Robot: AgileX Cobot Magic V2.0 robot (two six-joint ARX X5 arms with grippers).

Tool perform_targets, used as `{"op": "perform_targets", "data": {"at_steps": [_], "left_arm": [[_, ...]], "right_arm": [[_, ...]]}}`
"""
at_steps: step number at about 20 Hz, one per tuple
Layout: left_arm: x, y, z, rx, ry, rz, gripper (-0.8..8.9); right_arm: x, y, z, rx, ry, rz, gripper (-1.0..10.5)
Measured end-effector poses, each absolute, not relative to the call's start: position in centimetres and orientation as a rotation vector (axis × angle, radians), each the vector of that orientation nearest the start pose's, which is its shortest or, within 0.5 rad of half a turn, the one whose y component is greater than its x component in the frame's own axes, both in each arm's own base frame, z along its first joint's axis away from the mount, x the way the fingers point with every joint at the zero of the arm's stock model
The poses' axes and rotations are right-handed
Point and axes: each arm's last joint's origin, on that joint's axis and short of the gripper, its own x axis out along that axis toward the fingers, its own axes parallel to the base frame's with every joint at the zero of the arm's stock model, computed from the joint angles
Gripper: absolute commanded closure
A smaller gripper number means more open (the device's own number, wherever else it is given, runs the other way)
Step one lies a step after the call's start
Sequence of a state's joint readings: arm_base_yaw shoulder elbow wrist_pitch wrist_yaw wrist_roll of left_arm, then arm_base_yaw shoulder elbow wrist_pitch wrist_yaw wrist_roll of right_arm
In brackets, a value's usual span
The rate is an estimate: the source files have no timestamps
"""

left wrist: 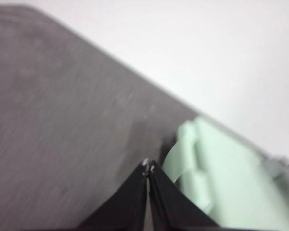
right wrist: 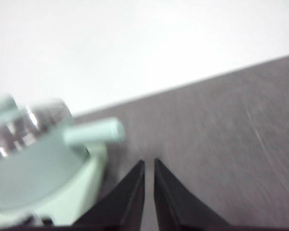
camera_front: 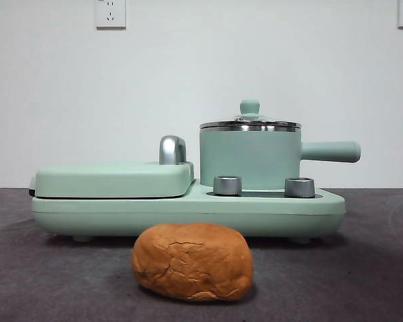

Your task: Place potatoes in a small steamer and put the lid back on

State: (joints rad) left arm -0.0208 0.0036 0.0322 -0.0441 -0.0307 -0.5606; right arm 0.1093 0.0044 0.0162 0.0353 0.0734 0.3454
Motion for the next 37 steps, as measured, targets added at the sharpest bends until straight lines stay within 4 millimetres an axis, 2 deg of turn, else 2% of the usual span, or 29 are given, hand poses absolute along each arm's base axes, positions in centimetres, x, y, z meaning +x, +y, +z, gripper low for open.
{"op": "perform_targets", "data": {"at_steps": [4, 6, 10, 16, 20, 24, 30, 37], "left_arm": [[9.4, -0.1, 18.8, -0.566, -0.174, -0.039, 8.07], [9.3, -0.1, 19.3, -0.569, -0.205, -0.049, 8.07], [9.4, -0.2, 20.2, -0.568, -0.122, -0.052, 8.07], [9.0, -0.6, 25.4, -0.481, -0.074, -0.207, 8.07], [9.7, -1.0, 27.5, -0.365, 0.051, -0.283, 8.07], [11.0, -1.3, 28.6, -0.262, 0.183, -0.369, 8.08], [12.9, -1.8, 29.7, -0.107, 0.302, -0.481, 8.08], [13.8, -2.8, 30.2, 0.147, 0.346, -0.594, 8.08]], "right_arm": [[9.5, 0.8, 18.5, 0.388, -0.166, 0.068, 9.3], [9.4, 0.8, 19.1, 0.394, -0.186, 0.073, 9.3], [8.7, 0.7, 21.3, 0.412, -0.171, 0.073, 9.3], [7.6, 0.8, 25.1, 0.389, -0.062, 0.127, 9.3], [7.6, 1.1, 26.6, 0.326, 0.017, 0.215, 9.3], [8.1, 1.5, 27.6, 0.229, 0.093, 0.304, 9.3], [9.4, 2.0, 28.0, 0.091, 0.22, 0.45, 9.3], [11.0, 2.4, 27.9, -0.036, 0.317, 0.54, 9.3]]}}
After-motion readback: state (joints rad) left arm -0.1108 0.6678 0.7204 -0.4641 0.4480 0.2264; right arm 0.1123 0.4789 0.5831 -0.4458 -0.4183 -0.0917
